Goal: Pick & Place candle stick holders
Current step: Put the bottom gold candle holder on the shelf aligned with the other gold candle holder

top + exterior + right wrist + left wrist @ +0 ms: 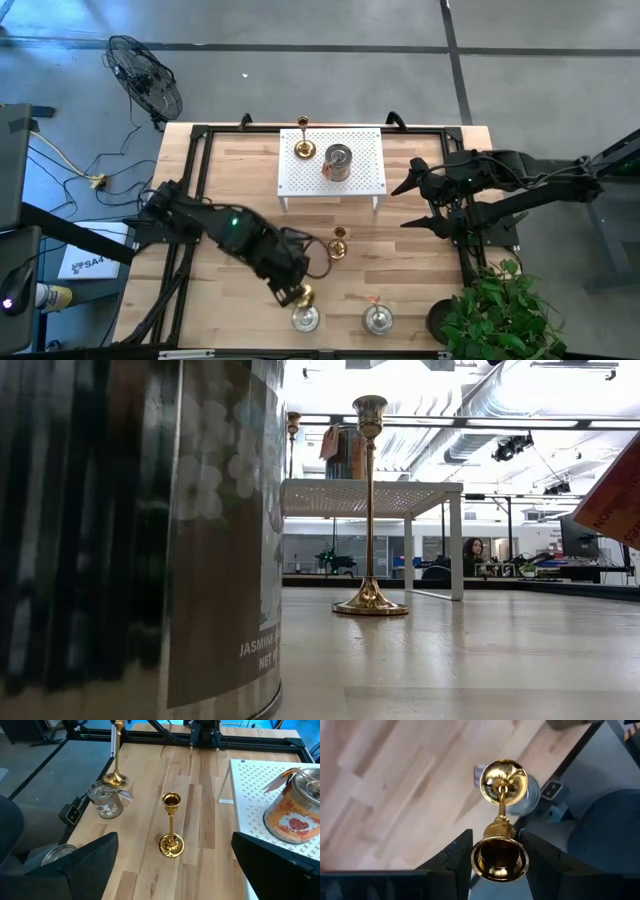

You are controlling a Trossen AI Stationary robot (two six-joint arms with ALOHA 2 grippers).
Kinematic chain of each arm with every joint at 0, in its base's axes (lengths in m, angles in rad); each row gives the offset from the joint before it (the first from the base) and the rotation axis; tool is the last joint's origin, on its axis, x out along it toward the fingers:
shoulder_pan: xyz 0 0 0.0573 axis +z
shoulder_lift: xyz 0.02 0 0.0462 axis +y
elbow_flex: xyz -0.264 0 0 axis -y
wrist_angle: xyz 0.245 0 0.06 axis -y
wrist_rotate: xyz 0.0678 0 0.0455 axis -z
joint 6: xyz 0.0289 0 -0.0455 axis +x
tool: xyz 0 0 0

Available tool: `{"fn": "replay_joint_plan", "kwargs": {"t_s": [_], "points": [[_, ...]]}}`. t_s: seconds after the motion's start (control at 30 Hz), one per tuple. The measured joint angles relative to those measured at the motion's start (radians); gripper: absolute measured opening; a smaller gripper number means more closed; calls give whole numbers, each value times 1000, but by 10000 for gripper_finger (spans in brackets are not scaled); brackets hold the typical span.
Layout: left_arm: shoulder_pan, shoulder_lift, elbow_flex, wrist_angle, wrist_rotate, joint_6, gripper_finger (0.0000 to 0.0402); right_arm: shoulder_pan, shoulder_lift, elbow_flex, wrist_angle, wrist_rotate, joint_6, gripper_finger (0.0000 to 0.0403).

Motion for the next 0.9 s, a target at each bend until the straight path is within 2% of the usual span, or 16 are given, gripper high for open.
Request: {"fn": "replay_joint_plan", "kwargs": {"t_s": [0.3, 0.63, 0.77, 0.9], "points": [[136, 0, 2, -1, 52, 238, 135, 0, 0, 0, -15, 0, 0, 385], [207, -75, 5, -1, 78, 290, 135, 0, 0, 0, -19, 11, -1, 385], [207, -123, 5, -1, 32, 295, 135, 0, 0, 0, -18, 29, -6, 385], [207, -184, 5, -1, -75, 322, 135, 0, 0, 0, -13, 45, -8, 385]]}}
